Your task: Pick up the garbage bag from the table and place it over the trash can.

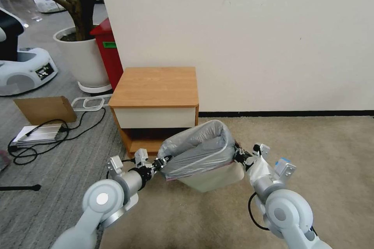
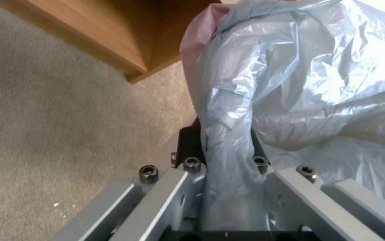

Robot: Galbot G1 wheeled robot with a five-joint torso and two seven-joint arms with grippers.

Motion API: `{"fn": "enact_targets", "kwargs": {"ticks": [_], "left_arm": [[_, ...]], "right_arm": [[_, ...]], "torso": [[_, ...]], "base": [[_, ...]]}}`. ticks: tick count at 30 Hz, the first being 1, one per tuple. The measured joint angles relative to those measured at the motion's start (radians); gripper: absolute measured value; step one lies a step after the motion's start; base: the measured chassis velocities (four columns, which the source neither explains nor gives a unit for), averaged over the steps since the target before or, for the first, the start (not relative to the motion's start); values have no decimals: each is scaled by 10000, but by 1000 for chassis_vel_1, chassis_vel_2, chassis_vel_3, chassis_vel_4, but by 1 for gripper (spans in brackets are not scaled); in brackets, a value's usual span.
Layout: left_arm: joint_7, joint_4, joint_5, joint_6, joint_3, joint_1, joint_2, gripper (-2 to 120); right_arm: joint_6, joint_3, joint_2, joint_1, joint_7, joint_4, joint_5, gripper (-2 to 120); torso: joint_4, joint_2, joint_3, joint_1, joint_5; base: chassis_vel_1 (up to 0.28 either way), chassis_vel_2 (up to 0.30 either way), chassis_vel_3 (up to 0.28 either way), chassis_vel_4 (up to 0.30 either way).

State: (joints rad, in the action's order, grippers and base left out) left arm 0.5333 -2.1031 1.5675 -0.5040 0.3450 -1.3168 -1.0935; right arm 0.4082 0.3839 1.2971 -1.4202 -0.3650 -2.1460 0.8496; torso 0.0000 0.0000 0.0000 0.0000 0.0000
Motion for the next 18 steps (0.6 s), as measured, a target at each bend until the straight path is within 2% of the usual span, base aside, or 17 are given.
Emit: {"fn": "enact_targets", "kwargs": {"ticks": [3, 7, 8, 11, 13, 15, 16, 18], "left_arm": [[-4, -1, -69, -1, 4, 25, 15, 3], [-19, 95, -222, 10, 99, 278, 129, 3], [-19, 95, -222, 10, 99, 278, 129, 3], [-75, 224, -204, 212, 219, 496, 196, 3], [-78, 224, -203, 227, 221, 510, 212, 3], [-79, 243, -496, 202, 141, 503, 272, 3], [-79, 243, -496, 202, 141, 503, 272, 3], [-209, 362, -1390, 172, -99, 432, 318, 3]], "right_arm": [[1, 2, -5, -86, -14, -166, -6, 0], [-82, 73, -8, -608, -45, -716, -3, 20], [-82, 73, -8, -608, -45, -716, -3, 20], [-484, 235, 58, -984, 29, -742, 29, 35], [-588, 286, 75, -1034, 84, -743, 63, 38], [-880, 466, 119, -1162, 215, -910, 204, 50], [-880, 466, 119, -1162, 215, -910, 204, 50], [-1065, 811, 134, -1199, 233, -1185, 255, 57]], "torso": [[1, 0, 0, 0, -1], [0, 0, 0, 0, -2], [0, 0, 0, 0, -2], [-1, 0, 0, 0, -1], [0, 0, 0, 0, -1], [0, 0, 0, 0, 1], [0, 0, 0, 0, 1], [0, 0, 0, 0, 0]], "base": [[0, 0, 0, 0], [0, 0, 0, 0], [0, 0, 0, 0], [0, 0, 0, 0], [0, 0, 0, 0], [0, 0, 0, 0], [0, 0, 0, 0], [0, 0, 0, 0]]}}
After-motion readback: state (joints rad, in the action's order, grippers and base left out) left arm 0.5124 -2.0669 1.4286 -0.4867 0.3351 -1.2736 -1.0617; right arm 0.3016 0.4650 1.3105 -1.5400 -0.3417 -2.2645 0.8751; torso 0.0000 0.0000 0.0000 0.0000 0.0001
